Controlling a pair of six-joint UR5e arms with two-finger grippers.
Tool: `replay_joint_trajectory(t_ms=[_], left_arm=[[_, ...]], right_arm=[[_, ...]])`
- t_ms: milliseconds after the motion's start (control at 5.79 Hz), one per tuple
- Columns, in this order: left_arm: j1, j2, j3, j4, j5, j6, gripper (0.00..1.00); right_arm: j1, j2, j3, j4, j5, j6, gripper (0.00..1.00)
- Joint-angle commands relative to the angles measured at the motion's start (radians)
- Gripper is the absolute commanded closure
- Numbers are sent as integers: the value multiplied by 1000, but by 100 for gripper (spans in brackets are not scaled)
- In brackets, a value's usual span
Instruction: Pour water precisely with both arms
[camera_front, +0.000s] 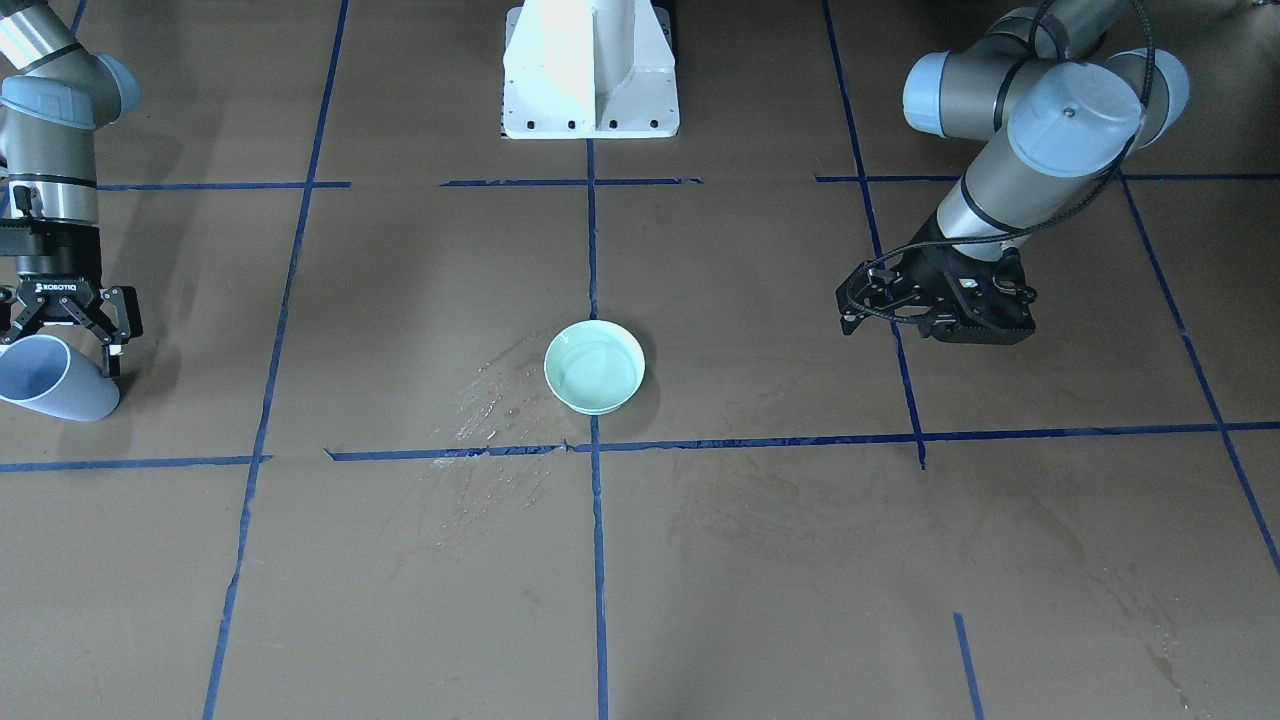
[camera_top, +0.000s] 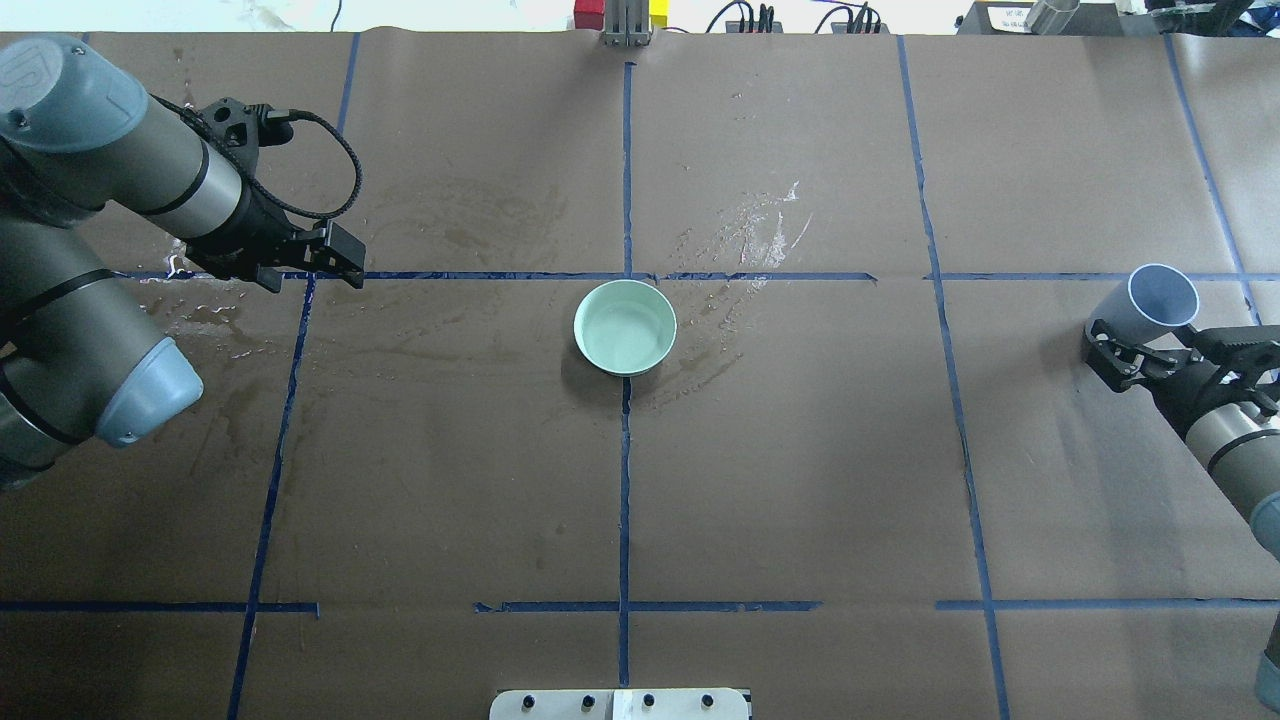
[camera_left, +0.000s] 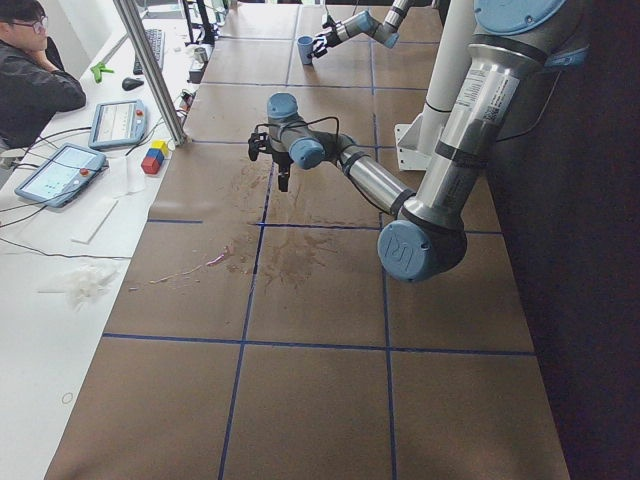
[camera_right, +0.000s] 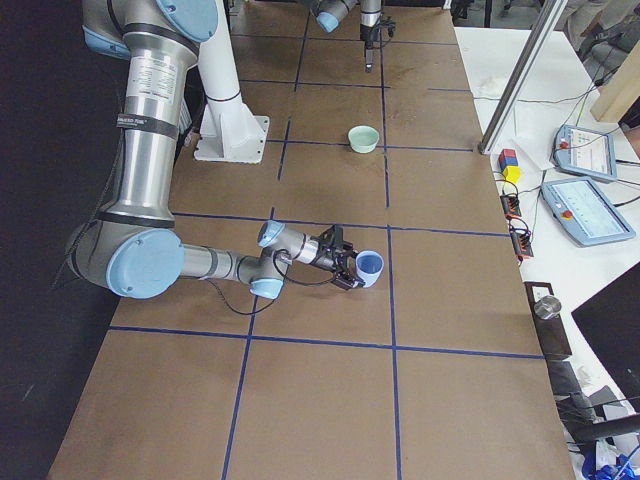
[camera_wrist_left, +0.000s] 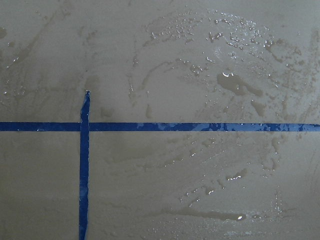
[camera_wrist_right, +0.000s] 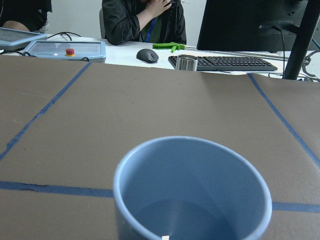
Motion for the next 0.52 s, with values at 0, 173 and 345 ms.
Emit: replay_joint_trajectory(t_ms=[0,173,345], left_arm=[[0,0,0,0,0,0,0],[0,0,0,0,0,1,0],[0,0,0,0,0,1,0]], right_arm=[[0,1,-1,-4,-12,0,0],[0,1,-1,-5,-24,0,0],[4,31,-5,-10,-29,-2,0]])
